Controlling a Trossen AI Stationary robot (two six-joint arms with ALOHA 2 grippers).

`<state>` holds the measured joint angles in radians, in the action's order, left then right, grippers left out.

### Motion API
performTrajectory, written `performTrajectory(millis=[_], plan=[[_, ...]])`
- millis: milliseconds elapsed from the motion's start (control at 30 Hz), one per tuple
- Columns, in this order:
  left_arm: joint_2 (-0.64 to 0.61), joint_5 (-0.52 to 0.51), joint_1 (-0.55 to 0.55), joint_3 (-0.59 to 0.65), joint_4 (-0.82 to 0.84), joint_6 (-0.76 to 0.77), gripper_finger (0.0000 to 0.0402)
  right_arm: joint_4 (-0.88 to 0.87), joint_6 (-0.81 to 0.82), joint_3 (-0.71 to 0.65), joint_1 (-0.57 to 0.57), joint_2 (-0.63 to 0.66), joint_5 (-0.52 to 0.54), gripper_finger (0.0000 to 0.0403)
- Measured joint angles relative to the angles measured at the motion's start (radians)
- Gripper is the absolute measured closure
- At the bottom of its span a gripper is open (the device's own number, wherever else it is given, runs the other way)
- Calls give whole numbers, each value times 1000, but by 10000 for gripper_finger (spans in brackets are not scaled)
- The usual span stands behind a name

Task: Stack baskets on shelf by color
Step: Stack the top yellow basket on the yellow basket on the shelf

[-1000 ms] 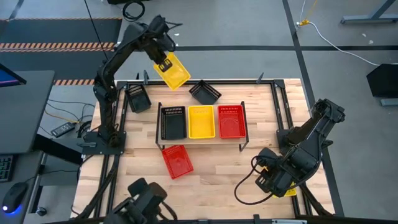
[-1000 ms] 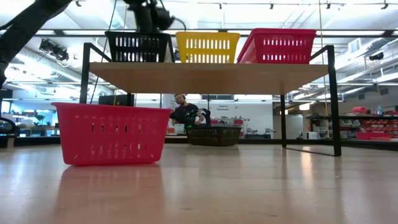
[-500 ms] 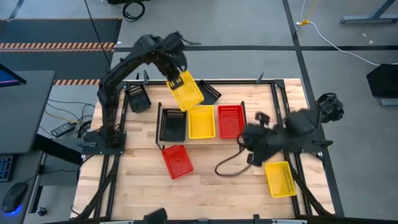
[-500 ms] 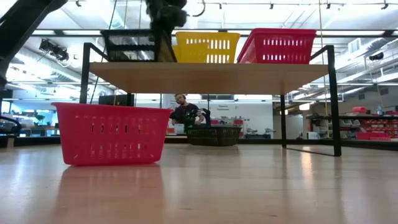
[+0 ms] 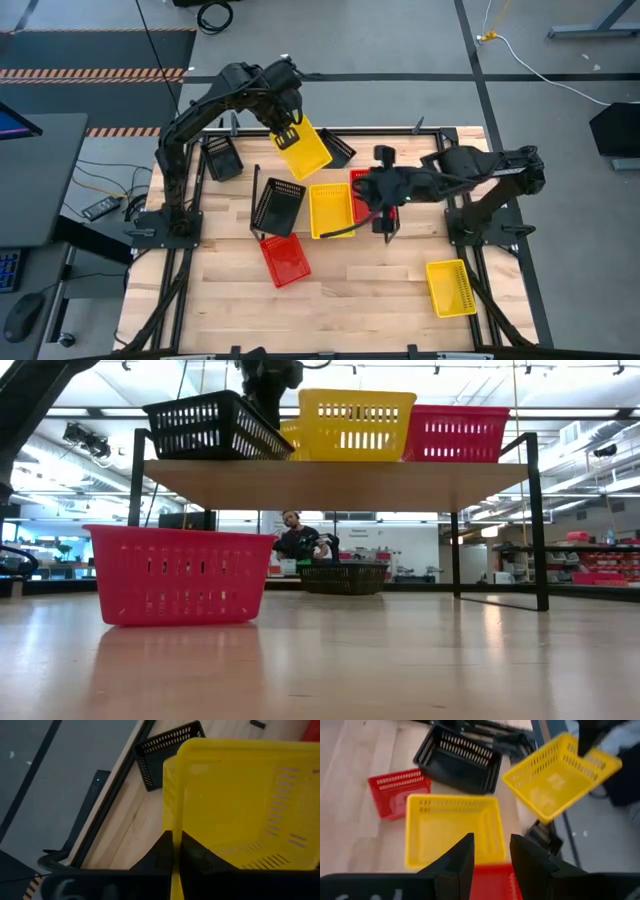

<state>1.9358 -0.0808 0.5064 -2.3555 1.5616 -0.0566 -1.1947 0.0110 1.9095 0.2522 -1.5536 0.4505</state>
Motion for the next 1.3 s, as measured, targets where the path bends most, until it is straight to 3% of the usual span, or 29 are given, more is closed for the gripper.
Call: performTrajectory(millis=[200,467,800,1133,1300], plan=[[-23,61,5,0,-23,1,387,125,-236,-1,-67,-57,-11,273],[-74,114,9,0,11,28,387,226,-374,-2,-110,-155,-51,273],[-98,131,-32,1,10,73,387,347,-438,-2,-86,-156,13,273],[-88,128,-90,2,9,76,386,302,-430,-2,-129,-164,1,273],[-88,127,-103,2,9,31,385,273,-422,-2,-151,-164,-122,273]])
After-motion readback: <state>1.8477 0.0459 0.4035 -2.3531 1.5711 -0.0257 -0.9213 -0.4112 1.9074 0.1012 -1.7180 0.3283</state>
